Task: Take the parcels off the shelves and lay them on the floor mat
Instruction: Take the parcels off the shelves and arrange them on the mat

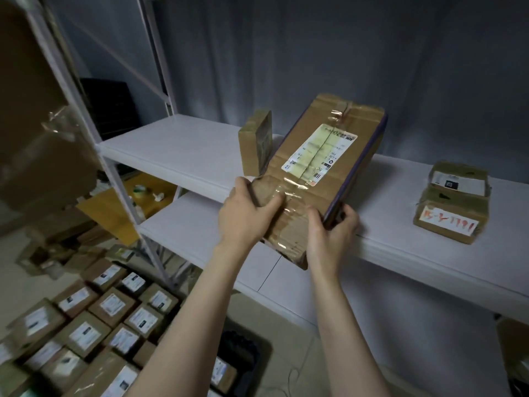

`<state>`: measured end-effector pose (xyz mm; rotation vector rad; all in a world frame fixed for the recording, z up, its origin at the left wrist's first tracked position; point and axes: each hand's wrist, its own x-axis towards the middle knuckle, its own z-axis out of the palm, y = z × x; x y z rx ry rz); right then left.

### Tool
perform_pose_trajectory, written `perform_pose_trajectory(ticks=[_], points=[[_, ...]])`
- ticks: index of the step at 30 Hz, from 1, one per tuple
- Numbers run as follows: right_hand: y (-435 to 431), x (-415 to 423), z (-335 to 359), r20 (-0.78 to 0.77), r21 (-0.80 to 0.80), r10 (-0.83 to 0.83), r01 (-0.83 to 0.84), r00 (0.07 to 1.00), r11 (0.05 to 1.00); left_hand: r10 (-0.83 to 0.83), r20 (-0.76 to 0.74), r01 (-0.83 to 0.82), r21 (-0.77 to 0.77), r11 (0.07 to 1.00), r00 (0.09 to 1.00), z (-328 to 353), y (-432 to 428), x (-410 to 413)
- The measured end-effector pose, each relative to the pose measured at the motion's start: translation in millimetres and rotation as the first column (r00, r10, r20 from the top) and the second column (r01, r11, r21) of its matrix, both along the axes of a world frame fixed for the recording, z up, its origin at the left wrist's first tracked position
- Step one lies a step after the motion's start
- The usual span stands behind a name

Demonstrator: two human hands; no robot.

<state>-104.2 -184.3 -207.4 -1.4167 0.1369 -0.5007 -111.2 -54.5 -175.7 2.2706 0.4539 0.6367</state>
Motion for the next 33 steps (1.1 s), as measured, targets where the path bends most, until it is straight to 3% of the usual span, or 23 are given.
perform_pose_trajectory(ticks=[6, 11, 16, 21, 28, 33], points=[[21, -34, -29, -0.058, 0.151, 0.096, -0.086, 0.994, 0.985, 0.099, 0.068, -0.092, -0.099, 0.991, 0.993, -38, 19, -45], [36, -70, -56, -0.026, 0.135, 0.122, -0.118, 0.992, 0.984, 0.122, 0.107, -0.103, -0.167, 0.981, 0.987, -66, 35, -86], [53, -106, -87, 0.084, 0.013, 0.218, -0.22, 0.972, 0.975, 0.14, 0.115, -0.096, -0.325, 0.941, 0.983, -108, 57, -128], [81, -128, -117, 0.077, -0.2, 0.402, -0.381, 0.913, 0.903, 0.274, 0.034, -0.239, -0.397, 0.886, 0.961, -156, 88, -170], [133, -141, -182, -0.137, -0.366, 0.623, -0.624, 0.77, 0.691, 0.42, -0.287, -0.504, -0.356, 0.787, 0.861, -220, 138, -220], [150, -116, -258, -0.475, -0.362, 0.615, -0.777, 0.629, 0.515, 0.379, -0.494, -0.553, -0.271, 0.788, 0.782, -262, 160, -226]])
